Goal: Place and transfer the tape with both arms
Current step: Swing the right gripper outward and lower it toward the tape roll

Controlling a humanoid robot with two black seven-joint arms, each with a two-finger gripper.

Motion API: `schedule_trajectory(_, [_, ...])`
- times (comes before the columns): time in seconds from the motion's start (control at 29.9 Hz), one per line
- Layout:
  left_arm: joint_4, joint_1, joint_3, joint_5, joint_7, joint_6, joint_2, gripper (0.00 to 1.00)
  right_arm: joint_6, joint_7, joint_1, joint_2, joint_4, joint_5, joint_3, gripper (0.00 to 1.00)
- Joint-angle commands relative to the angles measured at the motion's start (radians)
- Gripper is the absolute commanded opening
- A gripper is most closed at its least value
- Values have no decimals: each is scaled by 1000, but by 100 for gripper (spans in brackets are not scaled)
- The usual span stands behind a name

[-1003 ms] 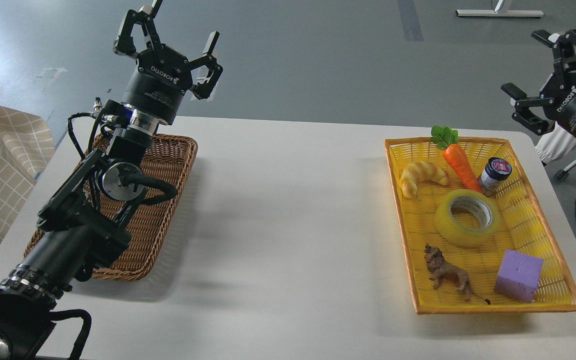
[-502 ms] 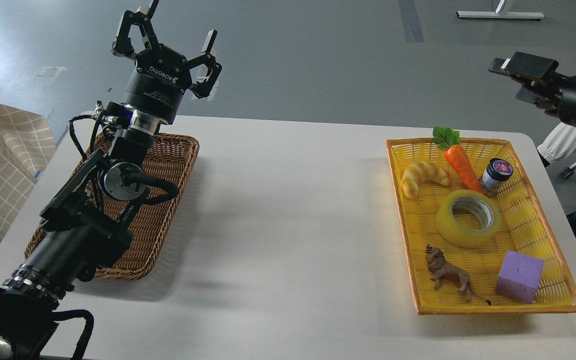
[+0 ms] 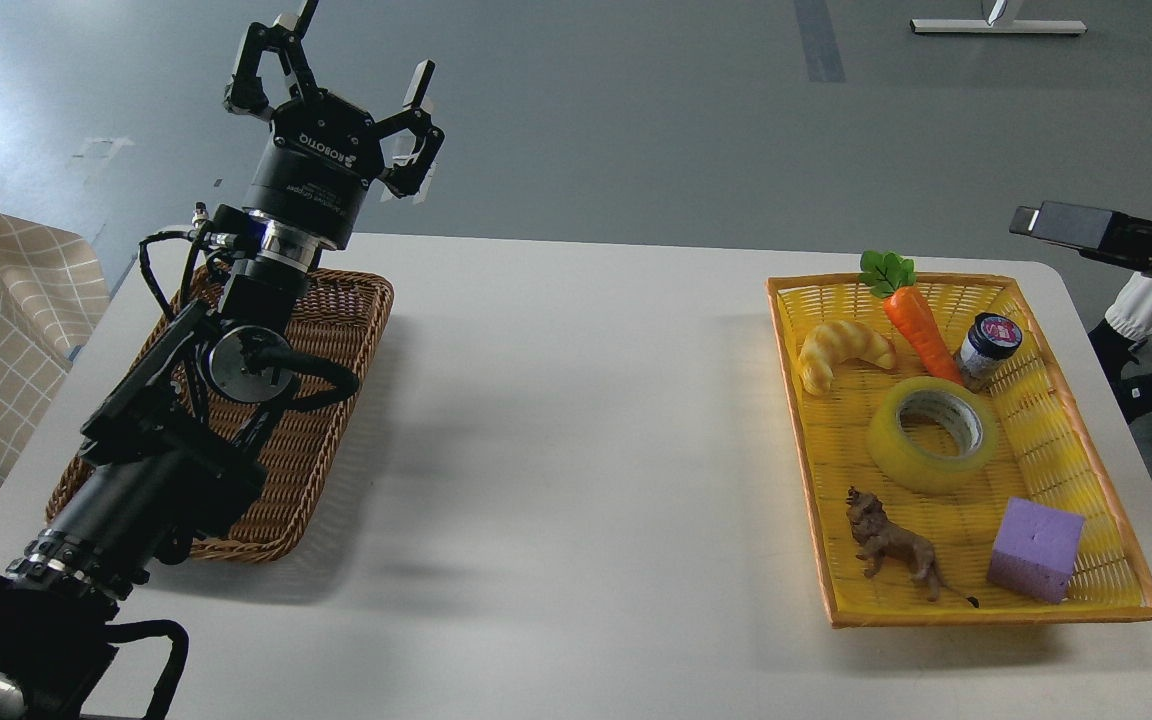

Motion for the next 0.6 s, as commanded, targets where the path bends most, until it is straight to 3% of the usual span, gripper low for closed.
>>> schedule_trajectory(0.0, [1,2,1,0,1,0,-1,98,0,-8,-1,-3,-7,-64,-7,100])
schedule_trajectory(0.57, [1,0,6,3,2,0,-1,98,0,3,-3,-51,87,-356,-76,100])
